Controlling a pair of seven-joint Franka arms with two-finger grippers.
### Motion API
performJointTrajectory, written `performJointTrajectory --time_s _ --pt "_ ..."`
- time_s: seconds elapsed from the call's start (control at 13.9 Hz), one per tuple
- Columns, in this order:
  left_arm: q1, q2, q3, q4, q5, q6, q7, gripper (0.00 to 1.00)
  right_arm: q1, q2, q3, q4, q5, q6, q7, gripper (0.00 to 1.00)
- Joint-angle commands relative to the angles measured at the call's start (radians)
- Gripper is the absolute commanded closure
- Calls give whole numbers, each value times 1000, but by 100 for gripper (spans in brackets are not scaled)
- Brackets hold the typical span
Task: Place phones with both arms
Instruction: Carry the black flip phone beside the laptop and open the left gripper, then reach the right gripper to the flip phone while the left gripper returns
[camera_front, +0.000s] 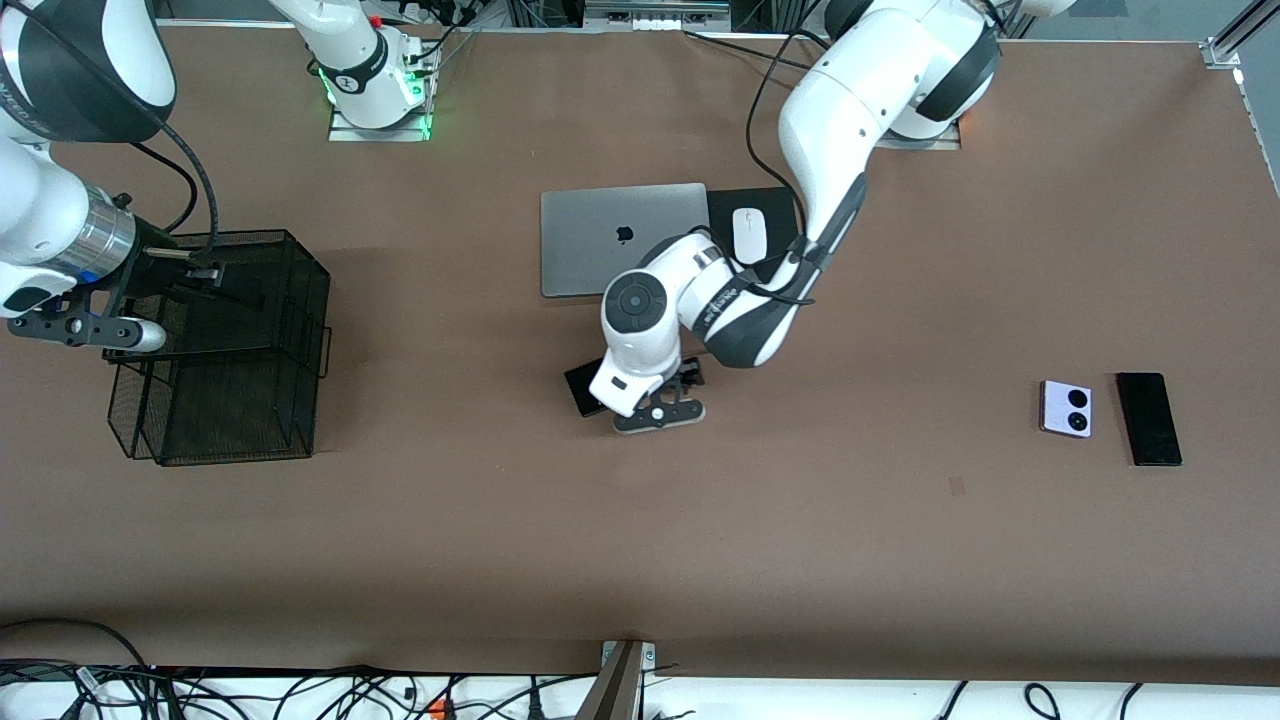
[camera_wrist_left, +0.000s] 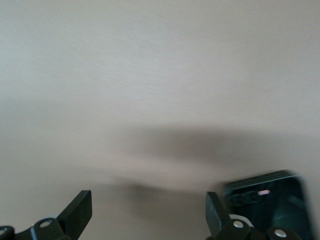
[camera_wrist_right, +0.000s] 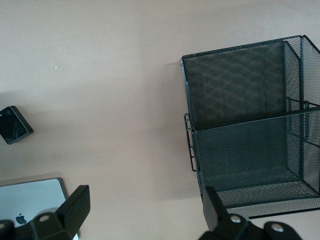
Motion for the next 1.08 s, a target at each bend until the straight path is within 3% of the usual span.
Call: performJointTrajectory --time_s 0.0,0.29,0.5,0.79,1.01 --pt "75 -68 -7 -37 -6 -129 226 0 17 1 48 29 14 -8 14 0" --pt "216 -189 -1 -204 -1 -180 484 0 84 47 103 34 17 69 147 0" --pt "351 -304 -2 -348 77 -181 685 0 221 131 109 34 6 186 265 0" --pt "503 -403 -2 -466 181 -177 892 0 379 295 108 34 -11 405 321 0" --pt "605 -438 -1 -487 183 -166 1058 0 421 402 108 34 -47 539 319 0"
